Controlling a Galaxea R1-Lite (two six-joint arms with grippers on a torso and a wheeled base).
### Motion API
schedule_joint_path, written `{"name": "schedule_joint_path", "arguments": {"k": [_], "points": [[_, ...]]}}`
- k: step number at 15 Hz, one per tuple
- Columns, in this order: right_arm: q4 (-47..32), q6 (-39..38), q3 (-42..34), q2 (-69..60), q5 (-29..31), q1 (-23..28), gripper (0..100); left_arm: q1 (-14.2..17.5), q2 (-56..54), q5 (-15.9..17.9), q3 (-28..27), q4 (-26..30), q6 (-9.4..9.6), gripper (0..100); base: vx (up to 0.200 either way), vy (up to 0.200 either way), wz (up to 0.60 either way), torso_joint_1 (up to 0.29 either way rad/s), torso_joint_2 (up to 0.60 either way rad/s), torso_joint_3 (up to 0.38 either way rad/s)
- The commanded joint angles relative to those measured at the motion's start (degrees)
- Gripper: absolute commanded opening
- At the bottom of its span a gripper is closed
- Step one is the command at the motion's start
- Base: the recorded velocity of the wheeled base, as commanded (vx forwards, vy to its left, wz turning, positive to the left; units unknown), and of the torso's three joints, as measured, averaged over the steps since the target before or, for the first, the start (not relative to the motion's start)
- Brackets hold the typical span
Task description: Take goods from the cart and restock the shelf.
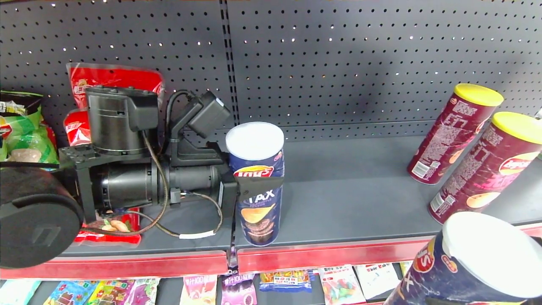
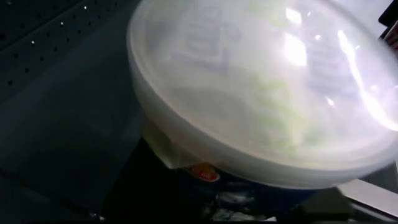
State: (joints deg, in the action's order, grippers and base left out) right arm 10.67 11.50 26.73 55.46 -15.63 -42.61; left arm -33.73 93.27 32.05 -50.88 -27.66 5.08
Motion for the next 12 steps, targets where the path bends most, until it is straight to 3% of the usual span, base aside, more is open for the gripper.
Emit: {"name": "schedule_joint_path", "arguments": {"k": [1,6,12], "points": [[0.06,0.02,0.07,0.27,-0.02,0.07,0,-0.02,0.07,0.29,-0.09,-0.46,0.10,100,0.000,0.000,0.00,0.000,0.00,0.000],[0.06,0.02,0.60,0.62,-0.10,0.07,0,-0.28,-0.99,-0.23,1.66,-0.55,0.19,100,0.000,0.000,0.00,0.000,0.00,0.000],[0.32,0.02,8.51,7.83,-0.10,-0.02,0,2.27,-12.32,-0.23,14.76,-0.46,0.10,100,0.000,0.000,0.00,0.000,0.00,0.000]]}}
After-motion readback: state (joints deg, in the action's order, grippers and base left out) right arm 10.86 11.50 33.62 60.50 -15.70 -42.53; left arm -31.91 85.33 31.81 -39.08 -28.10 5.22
